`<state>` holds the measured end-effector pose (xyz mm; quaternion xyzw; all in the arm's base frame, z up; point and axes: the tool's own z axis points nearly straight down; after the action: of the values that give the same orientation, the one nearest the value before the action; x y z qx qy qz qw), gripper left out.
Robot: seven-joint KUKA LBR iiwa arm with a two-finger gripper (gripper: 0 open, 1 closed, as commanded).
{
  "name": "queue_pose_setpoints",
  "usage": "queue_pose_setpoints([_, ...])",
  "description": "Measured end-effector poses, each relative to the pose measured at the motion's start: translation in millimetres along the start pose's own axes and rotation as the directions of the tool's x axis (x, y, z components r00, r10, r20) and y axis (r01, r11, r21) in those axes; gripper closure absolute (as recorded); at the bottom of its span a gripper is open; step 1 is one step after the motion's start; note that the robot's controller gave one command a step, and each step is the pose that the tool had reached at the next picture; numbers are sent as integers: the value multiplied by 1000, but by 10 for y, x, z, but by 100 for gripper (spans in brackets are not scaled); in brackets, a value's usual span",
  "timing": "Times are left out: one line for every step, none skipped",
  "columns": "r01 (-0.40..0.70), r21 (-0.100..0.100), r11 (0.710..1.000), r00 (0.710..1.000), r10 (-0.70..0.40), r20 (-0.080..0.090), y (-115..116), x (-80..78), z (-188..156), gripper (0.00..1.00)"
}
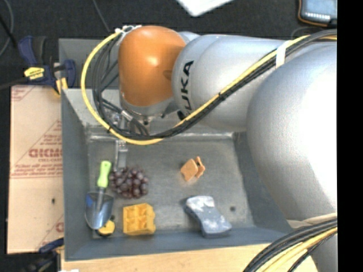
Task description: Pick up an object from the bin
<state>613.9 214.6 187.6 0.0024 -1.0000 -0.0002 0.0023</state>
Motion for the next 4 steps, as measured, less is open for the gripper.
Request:
queue_pose_setpoints([-3, -2, 1000, 1000, 3, 7, -9, -14, -53, 0])
queue_pose_setpoints([-57, -4, 998, 998, 57, 14, 12, 0, 268, 0])
queue_pose_setpoints([-86, -5, 996, 996, 86, 10, -130, 221, 882, 0])
queue_pose_setpoints([-87, -4, 996, 996, 87, 4, -413, 235, 1109, 0])
